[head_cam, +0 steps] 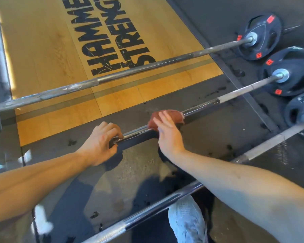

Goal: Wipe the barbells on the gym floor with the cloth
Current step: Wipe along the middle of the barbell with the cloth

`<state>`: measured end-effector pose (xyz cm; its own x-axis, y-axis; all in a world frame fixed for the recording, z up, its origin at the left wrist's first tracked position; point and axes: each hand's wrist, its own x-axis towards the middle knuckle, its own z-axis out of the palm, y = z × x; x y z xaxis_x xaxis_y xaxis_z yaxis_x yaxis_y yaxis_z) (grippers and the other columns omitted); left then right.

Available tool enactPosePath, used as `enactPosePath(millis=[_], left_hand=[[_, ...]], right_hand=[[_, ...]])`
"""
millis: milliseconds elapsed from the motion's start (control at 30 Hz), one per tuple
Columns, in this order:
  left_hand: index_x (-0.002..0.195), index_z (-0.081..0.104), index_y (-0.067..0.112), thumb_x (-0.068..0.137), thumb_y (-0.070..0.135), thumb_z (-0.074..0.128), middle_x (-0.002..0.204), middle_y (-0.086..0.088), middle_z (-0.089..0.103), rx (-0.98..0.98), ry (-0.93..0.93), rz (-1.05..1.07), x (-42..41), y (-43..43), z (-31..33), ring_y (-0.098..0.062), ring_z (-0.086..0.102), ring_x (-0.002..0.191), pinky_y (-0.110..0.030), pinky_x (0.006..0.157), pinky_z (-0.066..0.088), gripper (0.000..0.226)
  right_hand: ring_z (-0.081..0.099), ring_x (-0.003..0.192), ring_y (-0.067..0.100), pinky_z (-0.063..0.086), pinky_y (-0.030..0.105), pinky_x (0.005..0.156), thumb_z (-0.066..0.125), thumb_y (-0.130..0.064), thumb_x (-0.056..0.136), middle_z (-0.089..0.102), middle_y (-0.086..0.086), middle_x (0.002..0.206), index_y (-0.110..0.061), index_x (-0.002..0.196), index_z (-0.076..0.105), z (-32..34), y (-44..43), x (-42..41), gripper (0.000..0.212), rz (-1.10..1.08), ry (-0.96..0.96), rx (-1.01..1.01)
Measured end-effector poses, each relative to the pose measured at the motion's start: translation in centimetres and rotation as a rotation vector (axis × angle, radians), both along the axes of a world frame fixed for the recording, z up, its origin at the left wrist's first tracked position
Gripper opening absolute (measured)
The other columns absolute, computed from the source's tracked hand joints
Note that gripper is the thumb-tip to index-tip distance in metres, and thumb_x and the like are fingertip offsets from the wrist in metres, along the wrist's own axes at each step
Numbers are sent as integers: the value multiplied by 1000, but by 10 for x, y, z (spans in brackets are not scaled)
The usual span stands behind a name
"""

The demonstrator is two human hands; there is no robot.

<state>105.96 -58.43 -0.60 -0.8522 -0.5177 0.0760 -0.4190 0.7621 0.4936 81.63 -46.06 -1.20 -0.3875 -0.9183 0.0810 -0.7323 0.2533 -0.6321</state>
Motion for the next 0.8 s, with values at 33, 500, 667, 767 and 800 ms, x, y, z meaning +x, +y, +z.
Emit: enactPosePath(millis=[33,500,667,767,800], left_hand=[[104,65,18,73,17,65,109,2,59,4,-11,-3,-2,1,0,-24,50,93,-47,81,49,30],[102,65,15,81,28,52,109,1,59,79,30,3,-5,6,0,-25,50,94,-48,80,49,28],[104,66,14,82,28,54,111,1,60,76,17,2,0,5,1,-25,52,94,-49,81,49,28],[105,66,15,83,35,57,112,2,60,83,10,28,12,3,1,-24,52,96,-49,82,51,30],[105,66,16,84,37,57,111,2,60,89,4,42,17,3,2,-24,52,96,-48,82,51,31]], right_hand=[[28,153,21,19,29,126,50,9,99,43,8,158,-6,139,62,-4,2,19,44,108,-36,-27],[31,151,14,15,29,127,40,-2,106,46,3,157,-11,141,60,9,5,-199,41,-351,-32,52],[28,153,19,14,23,123,42,1,104,45,5,157,-9,134,66,3,-6,-134,39,-359,-64,43],[26,153,15,15,21,123,45,3,104,43,2,158,-8,137,63,4,1,-44,39,-125,-133,4],[26,153,15,16,23,124,47,3,103,43,2,158,-8,138,63,3,3,-13,40,-31,-155,-12]])
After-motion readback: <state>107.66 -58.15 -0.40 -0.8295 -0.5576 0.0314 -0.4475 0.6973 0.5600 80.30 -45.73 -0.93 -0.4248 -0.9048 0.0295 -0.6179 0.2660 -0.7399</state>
